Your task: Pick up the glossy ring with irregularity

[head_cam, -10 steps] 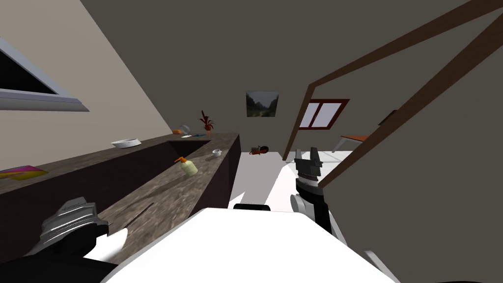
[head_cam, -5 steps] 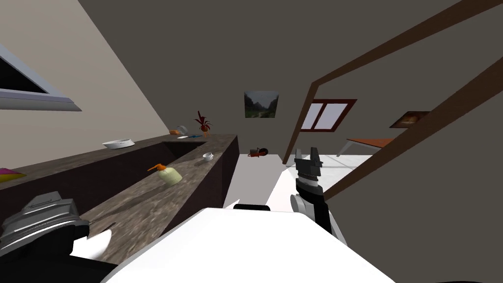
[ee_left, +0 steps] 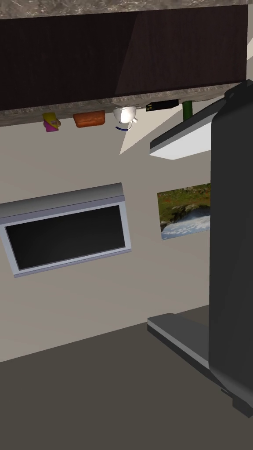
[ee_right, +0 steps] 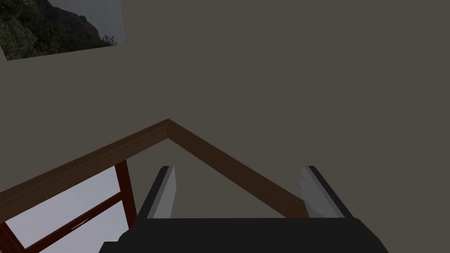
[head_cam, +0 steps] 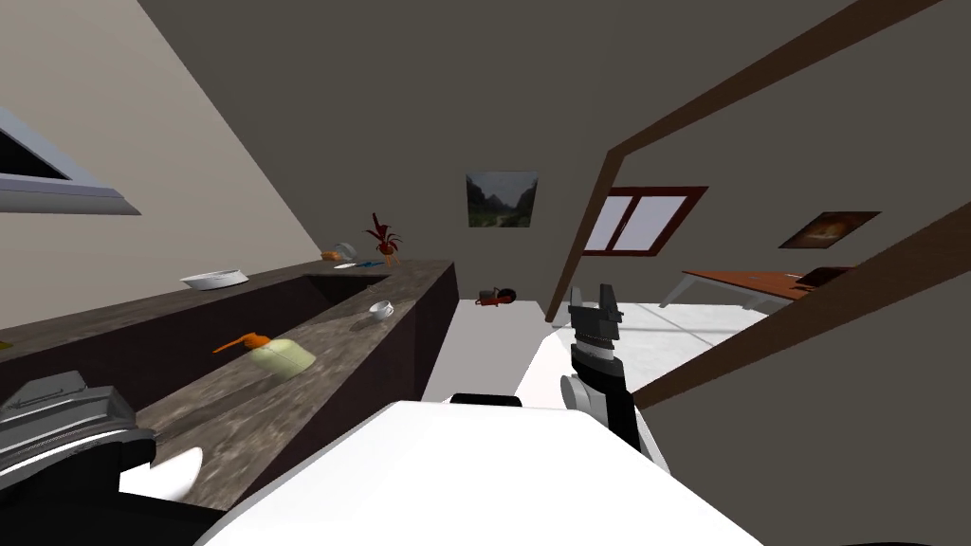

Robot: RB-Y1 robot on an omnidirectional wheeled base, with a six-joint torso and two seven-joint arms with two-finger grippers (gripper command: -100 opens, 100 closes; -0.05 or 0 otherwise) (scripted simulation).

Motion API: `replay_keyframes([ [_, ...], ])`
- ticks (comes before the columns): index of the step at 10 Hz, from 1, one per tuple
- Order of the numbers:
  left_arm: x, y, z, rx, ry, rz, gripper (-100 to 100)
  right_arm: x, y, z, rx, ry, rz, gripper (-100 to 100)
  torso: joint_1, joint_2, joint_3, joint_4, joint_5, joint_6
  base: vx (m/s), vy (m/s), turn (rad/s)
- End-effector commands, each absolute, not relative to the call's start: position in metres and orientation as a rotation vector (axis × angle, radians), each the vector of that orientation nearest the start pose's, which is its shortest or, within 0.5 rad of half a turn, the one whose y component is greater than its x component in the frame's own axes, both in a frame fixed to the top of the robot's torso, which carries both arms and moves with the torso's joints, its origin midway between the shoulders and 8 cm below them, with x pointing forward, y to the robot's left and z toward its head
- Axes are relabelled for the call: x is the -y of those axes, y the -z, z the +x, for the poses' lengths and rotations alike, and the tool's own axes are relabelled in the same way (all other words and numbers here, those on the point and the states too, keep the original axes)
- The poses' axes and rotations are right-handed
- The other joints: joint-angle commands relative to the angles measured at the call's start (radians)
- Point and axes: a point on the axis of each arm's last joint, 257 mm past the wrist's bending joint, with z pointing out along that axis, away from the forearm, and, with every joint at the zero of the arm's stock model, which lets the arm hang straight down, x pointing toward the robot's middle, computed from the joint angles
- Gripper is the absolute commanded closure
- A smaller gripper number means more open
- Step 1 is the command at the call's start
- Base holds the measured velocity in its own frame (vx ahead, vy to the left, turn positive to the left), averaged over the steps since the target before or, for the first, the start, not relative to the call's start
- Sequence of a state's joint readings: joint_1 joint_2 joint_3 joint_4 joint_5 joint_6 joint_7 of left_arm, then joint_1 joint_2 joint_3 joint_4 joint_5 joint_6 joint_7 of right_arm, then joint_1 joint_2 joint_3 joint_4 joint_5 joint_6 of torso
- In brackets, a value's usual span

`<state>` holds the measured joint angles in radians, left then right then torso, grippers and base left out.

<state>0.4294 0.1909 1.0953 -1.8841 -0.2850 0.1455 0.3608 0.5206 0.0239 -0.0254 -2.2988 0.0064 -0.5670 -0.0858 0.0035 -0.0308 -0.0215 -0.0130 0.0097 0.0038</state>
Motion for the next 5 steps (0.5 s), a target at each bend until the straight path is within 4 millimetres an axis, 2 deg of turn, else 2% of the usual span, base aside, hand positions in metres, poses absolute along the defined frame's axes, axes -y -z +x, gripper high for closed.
replay_keyframes([
  [1,-0.7545,0.0774,0.1068,-0.519,0.035,-1.287,-100,0.288,-0.039,0.325,-0.527,-1.359,0.64,0,0.0,0.0,0.0,0.0,0.0,0.0,0.201,-0.13,0.031],
  [4,-0.7564,0.079,0.1056,-0.505,0.044,-1.288,-100,0.288,-0.0389,0.3249,-0.527,-1.359,0.64,0,0.005,-0.004,-0.003,-0.001,0.001,0.0,0.237,-0.075,0.02],
  [5,-0.7572,0.08,0.106,-0.503,0.043,-1.289,-100,0.288,-0.0389,0.3249,-0.527,-1.359,0.64,0,0.006,-0.003,-0.002,-0.001,0.001,0.0,0.206,-0.031,0.007],
])
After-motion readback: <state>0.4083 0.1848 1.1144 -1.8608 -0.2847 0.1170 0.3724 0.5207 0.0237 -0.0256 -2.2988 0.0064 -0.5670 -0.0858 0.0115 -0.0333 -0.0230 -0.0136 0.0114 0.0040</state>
